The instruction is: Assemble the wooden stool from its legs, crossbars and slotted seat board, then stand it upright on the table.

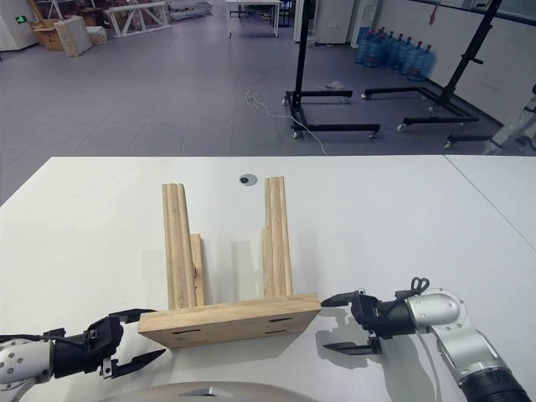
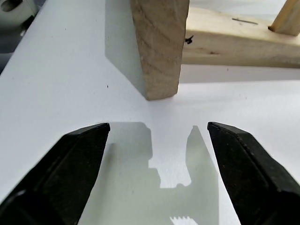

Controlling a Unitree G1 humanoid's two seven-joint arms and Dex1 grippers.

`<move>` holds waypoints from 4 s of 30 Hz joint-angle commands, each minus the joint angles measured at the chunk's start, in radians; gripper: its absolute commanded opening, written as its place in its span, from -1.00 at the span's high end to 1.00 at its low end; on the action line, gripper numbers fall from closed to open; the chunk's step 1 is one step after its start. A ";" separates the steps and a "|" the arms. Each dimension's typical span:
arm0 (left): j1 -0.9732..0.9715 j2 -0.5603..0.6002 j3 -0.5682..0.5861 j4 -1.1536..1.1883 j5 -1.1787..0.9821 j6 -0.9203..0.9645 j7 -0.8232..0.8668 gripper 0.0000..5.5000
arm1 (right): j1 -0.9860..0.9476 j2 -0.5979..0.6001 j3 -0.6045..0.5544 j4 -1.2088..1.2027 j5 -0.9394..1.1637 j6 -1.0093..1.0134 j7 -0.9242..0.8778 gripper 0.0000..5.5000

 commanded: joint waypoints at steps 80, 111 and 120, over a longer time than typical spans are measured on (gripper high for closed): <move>-0.481 0.102 0.338 0.223 -1.271 1.008 0.234 -0.64 | -1.164 -0.129 0.474 0.371 0.865 1.902 0.199 -0.07; -0.293 -0.083 0.444 0.065 -1.086 0.937 0.120 -0.64 | -0.757 -0.315 0.063 0.158 0.880 1.903 0.168 -0.13; -0.245 -0.102 0.465 0.020 -1.100 0.928 0.125 -0.64 | -0.689 -0.345 0.010 0.173 0.887 1.902 0.151 -0.13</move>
